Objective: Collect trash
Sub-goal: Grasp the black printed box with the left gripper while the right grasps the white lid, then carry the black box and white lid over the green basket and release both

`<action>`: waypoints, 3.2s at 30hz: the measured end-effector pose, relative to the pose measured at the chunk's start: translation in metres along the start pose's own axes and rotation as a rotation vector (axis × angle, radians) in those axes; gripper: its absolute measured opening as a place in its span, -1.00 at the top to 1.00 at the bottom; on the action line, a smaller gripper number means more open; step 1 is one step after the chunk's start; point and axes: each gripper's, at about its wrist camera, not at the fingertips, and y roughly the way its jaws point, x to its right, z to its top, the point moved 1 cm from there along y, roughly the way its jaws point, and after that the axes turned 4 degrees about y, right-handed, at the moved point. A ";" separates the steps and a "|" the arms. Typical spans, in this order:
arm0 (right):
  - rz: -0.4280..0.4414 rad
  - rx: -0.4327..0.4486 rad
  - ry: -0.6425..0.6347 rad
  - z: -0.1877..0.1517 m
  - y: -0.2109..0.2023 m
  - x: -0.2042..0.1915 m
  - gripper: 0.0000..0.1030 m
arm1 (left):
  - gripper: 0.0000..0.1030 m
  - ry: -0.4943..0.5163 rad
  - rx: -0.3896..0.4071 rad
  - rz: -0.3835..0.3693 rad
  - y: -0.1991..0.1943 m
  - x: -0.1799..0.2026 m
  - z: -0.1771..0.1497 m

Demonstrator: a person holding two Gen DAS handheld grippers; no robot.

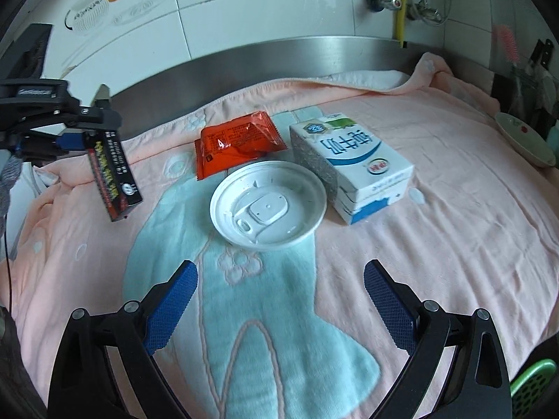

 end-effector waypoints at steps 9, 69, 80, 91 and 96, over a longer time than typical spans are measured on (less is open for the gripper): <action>-0.006 -0.084 -0.005 0.025 0.038 -0.014 -0.81 | 0.07 -0.024 -0.013 -0.004 0.006 -0.017 -0.003; -0.417 0.109 0.417 -0.205 -0.215 0.181 -0.76 | 0.06 0.348 -0.161 -0.359 0.007 0.231 -0.128; -0.426 0.112 0.499 -0.240 -0.230 0.202 -0.79 | 0.06 0.399 -0.225 -0.425 0.026 0.293 -0.170; -0.411 0.151 0.530 -0.255 -0.248 0.207 -0.81 | 0.06 0.428 -0.261 -0.449 0.045 0.329 -0.198; -0.399 0.175 0.544 -0.260 -0.256 0.206 -0.82 | 0.05 0.442 -0.268 -0.450 0.052 0.339 -0.206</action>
